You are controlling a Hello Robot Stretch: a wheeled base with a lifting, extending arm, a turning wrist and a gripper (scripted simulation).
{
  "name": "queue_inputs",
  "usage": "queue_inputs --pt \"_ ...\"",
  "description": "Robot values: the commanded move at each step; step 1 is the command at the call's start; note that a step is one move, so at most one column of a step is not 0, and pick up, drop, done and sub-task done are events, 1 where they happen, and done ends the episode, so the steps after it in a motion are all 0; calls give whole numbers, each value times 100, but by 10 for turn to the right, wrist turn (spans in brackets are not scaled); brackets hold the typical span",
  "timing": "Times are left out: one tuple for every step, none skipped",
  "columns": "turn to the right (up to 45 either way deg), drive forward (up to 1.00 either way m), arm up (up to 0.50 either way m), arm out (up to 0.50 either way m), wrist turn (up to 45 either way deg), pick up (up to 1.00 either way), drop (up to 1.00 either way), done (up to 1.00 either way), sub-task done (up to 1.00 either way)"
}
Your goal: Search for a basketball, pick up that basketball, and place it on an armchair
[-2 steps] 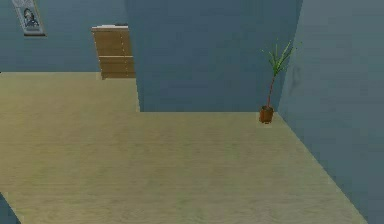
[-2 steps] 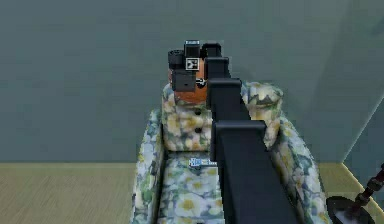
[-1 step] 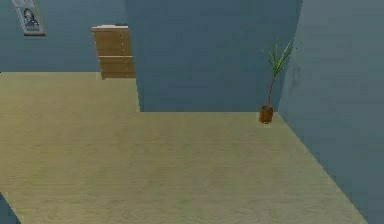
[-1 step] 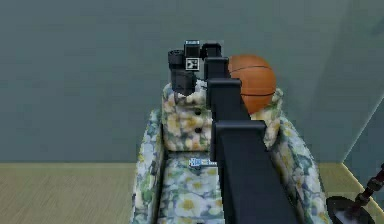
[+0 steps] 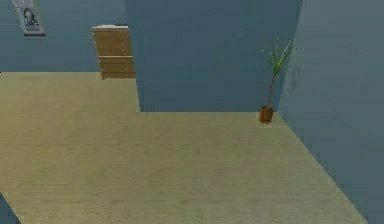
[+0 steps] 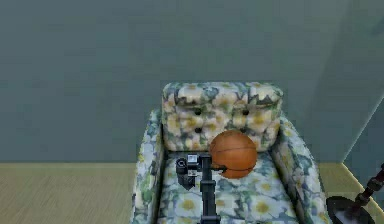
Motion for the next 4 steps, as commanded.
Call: queue_inputs --pt "0 0 -32 0 0 0 0 0 0" --pt "0 0 0 0 0 0 100 0 0" --pt "0 0 10 0 0 0 0 0 0" --pt "0 0 0 -8 0 0 0 0 0"
